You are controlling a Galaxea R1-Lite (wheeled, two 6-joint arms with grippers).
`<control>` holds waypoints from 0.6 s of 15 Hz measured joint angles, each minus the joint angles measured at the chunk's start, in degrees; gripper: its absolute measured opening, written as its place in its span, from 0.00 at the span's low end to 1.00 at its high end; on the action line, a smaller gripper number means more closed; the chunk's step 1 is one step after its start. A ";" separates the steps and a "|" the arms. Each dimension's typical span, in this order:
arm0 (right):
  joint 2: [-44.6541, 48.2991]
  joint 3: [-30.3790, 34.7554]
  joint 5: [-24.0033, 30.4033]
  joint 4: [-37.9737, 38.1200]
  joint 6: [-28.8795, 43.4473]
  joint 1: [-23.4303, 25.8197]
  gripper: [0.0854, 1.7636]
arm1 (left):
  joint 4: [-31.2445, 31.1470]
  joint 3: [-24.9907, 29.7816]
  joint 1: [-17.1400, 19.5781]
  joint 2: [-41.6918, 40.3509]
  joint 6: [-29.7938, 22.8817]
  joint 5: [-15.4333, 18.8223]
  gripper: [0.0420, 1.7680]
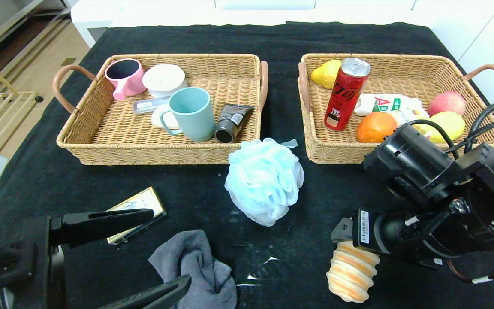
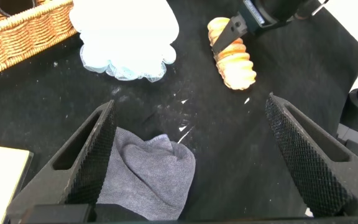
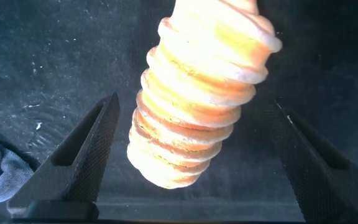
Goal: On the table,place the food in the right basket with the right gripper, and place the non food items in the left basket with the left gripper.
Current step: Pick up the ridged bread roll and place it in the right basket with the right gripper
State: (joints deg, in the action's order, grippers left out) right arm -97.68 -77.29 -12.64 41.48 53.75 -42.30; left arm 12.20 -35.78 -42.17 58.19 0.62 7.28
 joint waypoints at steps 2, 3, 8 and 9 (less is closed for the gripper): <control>-0.48 -0.07 -0.02 0.02 0.07 -0.09 0.96 | 0.02 0.01 0.00 -0.02 0.00 0.00 0.97; -0.66 -0.09 -0.02 0.02 0.09 -0.11 0.96 | 0.02 0.01 0.00 -0.04 0.00 0.00 0.97; -1.01 -0.18 0.05 0.63 0.16 -0.22 0.70 | 0.02 -0.05 0.02 -0.06 0.00 -0.01 0.97; -1.07 -0.13 0.07 0.84 0.16 -0.22 0.62 | 0.02 -0.05 0.02 -0.06 0.00 -0.01 0.97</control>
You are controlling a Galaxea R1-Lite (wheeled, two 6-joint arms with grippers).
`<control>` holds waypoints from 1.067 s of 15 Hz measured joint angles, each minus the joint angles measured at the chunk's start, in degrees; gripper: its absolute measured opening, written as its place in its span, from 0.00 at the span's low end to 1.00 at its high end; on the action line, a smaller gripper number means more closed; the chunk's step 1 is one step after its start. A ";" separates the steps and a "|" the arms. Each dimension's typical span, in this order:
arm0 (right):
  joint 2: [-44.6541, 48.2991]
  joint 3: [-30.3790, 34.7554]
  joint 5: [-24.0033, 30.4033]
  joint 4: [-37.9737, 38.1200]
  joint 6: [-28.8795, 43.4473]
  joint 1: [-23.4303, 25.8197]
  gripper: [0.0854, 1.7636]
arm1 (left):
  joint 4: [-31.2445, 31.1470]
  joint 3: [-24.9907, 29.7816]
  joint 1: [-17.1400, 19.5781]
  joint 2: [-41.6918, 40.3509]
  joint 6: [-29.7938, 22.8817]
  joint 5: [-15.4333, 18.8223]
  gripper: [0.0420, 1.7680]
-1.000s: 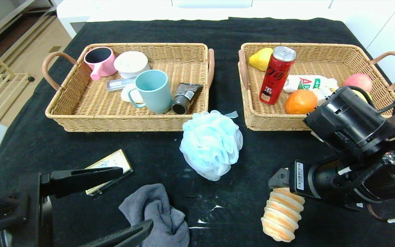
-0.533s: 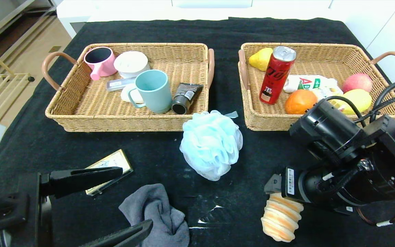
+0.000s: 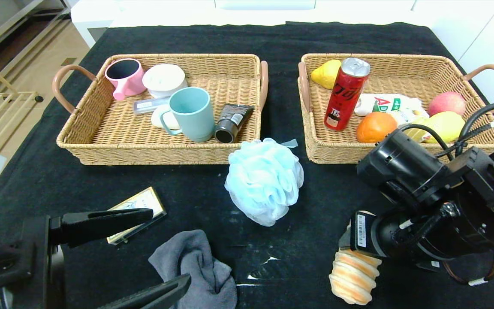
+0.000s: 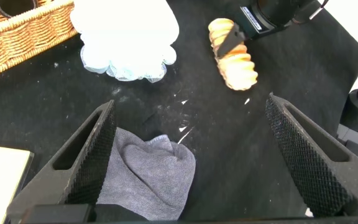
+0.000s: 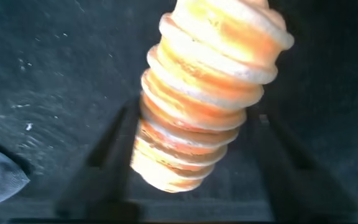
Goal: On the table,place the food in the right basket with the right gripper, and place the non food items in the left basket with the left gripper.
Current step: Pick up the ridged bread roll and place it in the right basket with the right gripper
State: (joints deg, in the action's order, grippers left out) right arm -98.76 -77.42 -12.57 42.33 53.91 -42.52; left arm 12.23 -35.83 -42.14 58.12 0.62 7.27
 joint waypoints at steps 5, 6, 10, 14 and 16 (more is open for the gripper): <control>-0.91 0.09 -0.05 0.06 0.09 -0.09 0.25 | -0.07 0.05 -0.05 0.00 0.17 0.00 0.97; -1.10 -0.05 -0.02 0.09 0.17 -0.09 0.17 | -0.07 0.06 -0.05 0.00 0.26 0.00 0.97; -1.71 -0.37 -0.02 0.10 0.26 -0.06 0.17 | -0.10 0.09 -0.05 0.00 0.34 0.00 0.97; -2.26 -0.17 -0.11 0.04 0.28 -0.04 0.17 | -0.10 0.13 -0.05 0.00 0.34 0.00 0.97; -2.36 -0.24 -0.05 0.04 0.28 0.00 0.17 | -0.11 0.13 -0.05 0.00 0.34 0.00 0.97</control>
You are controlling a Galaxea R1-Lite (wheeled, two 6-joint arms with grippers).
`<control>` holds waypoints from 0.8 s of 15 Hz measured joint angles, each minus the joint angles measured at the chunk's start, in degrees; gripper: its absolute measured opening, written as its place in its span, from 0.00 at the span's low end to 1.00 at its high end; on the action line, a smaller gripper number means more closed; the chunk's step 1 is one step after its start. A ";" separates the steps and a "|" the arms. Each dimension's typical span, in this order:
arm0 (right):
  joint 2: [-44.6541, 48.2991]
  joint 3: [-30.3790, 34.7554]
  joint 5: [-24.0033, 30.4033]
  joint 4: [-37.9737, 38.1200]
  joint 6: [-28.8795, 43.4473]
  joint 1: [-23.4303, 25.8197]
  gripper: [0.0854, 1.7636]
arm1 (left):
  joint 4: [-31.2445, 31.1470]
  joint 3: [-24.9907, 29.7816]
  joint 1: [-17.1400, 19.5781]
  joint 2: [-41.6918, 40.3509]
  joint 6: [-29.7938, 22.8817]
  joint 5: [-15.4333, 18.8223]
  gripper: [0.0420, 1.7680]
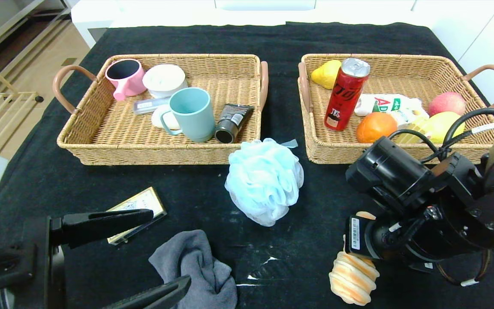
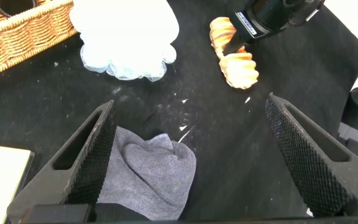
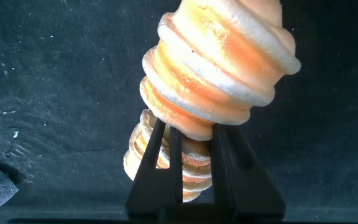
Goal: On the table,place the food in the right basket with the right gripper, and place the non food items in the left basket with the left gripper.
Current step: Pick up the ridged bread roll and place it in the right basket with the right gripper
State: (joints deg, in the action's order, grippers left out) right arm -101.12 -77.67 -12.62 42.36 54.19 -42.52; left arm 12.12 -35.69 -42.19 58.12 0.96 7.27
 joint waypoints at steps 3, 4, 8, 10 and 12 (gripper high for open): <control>0.00 -0.04 0.00 0.05 0.11 -0.06 0.17 | -0.02 0.00 0.00 0.06 0.07 -0.02 0.97; 0.05 -0.04 0.00 0.11 0.17 -0.06 0.16 | -0.02 0.00 0.00 0.06 0.07 -0.02 0.97; 0.93 -0.33 0.20 0.46 0.30 -0.09 0.15 | -0.07 0.06 0.00 0.17 0.07 0.00 0.97; 1.82 -0.50 0.16 1.02 0.17 -0.15 0.15 | -0.09 0.12 0.00 0.22 0.13 -0.02 0.97; 2.89 -1.11 0.20 2.89 0.09 -0.26 0.15 | -0.09 0.17 0.00 0.24 0.16 -0.02 0.97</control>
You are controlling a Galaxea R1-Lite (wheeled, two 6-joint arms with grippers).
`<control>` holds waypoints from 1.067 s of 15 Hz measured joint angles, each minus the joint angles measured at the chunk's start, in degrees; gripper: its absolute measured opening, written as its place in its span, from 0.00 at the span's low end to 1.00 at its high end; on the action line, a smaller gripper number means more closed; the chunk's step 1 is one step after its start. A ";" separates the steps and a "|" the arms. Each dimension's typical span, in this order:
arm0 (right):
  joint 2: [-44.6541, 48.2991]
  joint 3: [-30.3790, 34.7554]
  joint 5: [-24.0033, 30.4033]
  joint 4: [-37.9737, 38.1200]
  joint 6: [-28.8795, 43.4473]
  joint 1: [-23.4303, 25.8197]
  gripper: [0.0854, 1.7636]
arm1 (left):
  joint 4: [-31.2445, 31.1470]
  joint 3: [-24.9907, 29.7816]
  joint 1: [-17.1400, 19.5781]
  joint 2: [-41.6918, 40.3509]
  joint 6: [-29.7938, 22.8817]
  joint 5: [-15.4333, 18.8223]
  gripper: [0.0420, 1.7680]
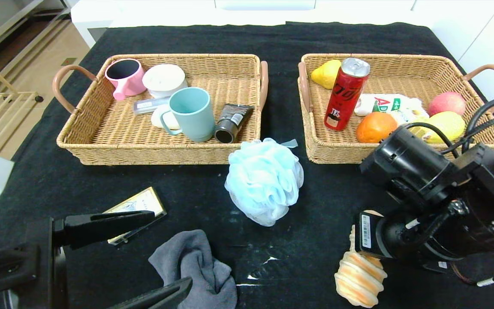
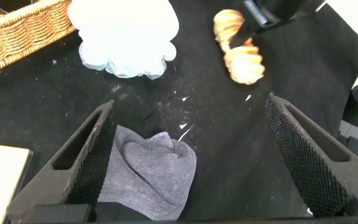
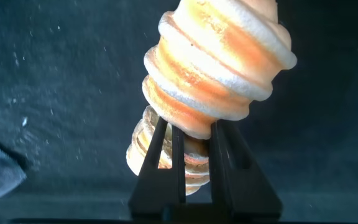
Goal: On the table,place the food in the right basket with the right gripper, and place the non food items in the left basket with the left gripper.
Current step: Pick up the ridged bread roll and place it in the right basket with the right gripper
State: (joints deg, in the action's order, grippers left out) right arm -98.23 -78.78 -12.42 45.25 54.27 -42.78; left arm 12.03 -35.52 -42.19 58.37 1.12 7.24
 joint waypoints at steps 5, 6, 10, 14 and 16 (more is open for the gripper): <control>2.71 -0.68 -0.33 1.44 -2.21 -0.05 0.15 | 0.00 0.11 0.00 0.01 0.11 0.02 0.97; 3.33 -0.85 -0.39 1.93 -3.75 0.22 0.15 | 0.00 0.11 0.00 -0.02 0.11 0.02 0.97; 6.42 -1.24 -4.52 1.30 -14.03 2.43 0.14 | 0.00 0.02 0.00 -0.24 0.11 0.00 0.97; 8.90 -1.27 -6.97 -4.63 -22.11 7.00 0.14 | 0.06 -0.24 -0.02 -1.04 0.09 0.02 0.97; 9.79 -1.27 -7.94 -8.79 -24.98 9.05 0.14 | 0.17 -0.35 0.00 -1.29 0.11 0.26 0.97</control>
State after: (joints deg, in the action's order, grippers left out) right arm -88.44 -80.04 -20.36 36.46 29.29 -33.73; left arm 12.20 -35.88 -42.19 57.08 1.23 7.50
